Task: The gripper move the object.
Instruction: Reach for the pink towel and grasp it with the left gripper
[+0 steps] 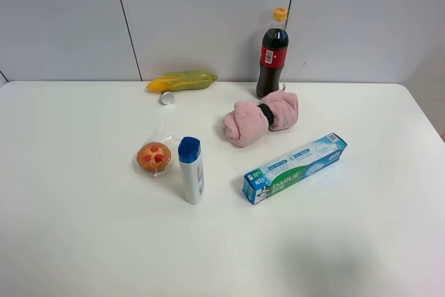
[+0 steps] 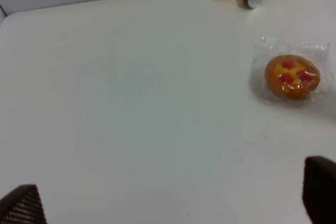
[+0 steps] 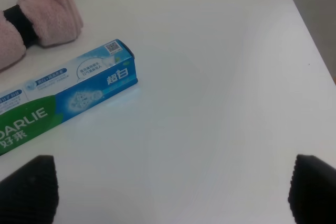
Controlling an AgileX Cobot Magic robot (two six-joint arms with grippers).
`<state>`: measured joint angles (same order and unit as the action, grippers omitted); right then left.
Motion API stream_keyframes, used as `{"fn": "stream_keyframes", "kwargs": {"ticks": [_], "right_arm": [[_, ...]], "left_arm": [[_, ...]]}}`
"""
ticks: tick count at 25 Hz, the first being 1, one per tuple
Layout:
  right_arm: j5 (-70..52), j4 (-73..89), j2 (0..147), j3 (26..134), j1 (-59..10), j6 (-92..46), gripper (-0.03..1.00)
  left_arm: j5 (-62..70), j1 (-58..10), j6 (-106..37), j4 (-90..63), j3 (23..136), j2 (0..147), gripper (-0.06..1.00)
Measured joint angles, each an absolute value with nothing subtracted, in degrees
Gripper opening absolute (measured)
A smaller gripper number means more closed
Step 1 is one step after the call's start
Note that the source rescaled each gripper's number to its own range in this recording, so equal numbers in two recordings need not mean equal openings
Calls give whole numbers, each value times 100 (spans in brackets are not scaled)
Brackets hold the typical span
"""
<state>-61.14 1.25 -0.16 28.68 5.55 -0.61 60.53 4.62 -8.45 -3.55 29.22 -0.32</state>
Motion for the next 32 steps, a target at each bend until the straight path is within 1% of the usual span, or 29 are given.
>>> {"fn": "stream_keyframes", "kwargs": {"ticks": [32], "right_arm": [[-6114,125,-16,2868,555,-61,100]], "left_arm": [[6053,462,-845,-362,2922,-32,100]]}}
